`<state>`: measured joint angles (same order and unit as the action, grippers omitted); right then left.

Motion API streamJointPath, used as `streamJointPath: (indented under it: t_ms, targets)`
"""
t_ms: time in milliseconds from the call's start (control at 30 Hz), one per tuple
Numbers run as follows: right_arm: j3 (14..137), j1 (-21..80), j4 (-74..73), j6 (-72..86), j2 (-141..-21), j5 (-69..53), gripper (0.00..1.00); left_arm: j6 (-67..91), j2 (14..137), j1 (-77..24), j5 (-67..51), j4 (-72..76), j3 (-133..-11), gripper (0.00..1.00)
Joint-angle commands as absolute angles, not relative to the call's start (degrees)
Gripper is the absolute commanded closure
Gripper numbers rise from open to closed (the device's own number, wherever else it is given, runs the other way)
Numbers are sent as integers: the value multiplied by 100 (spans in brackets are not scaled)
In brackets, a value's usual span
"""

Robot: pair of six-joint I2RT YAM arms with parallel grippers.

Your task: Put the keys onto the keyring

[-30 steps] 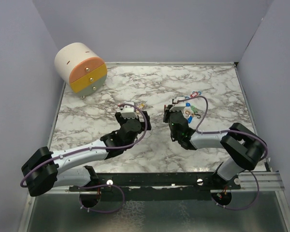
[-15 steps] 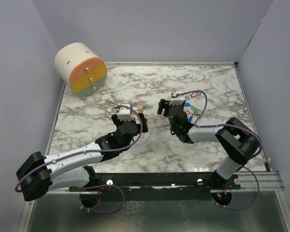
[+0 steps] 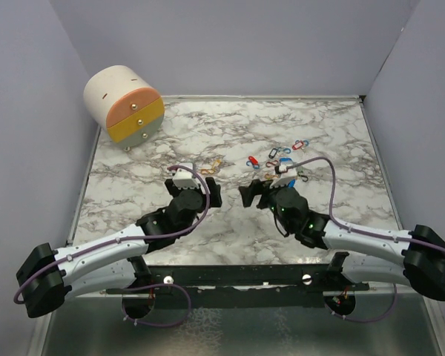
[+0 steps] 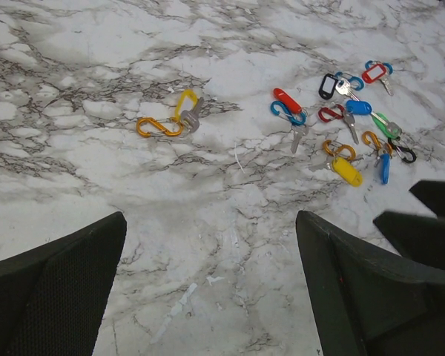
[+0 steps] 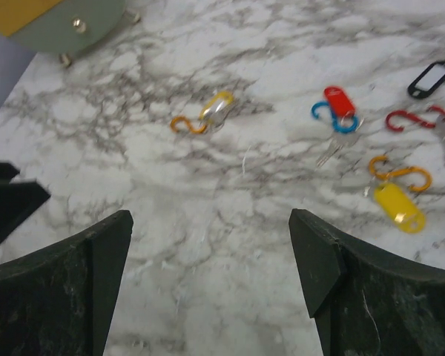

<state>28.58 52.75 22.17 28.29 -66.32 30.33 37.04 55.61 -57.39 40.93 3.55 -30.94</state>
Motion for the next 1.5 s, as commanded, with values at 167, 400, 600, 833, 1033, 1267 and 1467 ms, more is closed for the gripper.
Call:
streamJointPath:
  t_ms: [167, 400, 600, 833, 1033, 1267, 1467]
  targets:
    - [1703, 6770, 1157, 4183, -5882, 3369, 9, 3971, 4878, -5775, 3671, 210, -2508, 1]
    - [1330, 7870, 1356, 4443, -5741, 3985, 8, 4179, 4615, -6038, 3656, 263, -1984, 1]
    - [1070, 8680, 1925, 4319, -5918, 4528, 7, 4249, 4491, -6504, 3792, 271, -1736, 1]
    - [862, 9033, 2501, 4272, -6272, 4763, 7, 4377, 4523, -6908, 4249, 271, -1631, 1]
    - [747, 9245, 2473, 4404, -6191, 4842, 7, 4572, 4700, -7213, 4524, 281, -1584, 1]
    - [790, 9307, 2152, 4413, -5955, 4995, 7, 4744, 5098, -7630, 4964, 266, -1708, 1]
    - [715, 9325, 1889, 4523, -5550, 5089, 7, 4782, 5120, -7785, 5157, 260, -1775, 1]
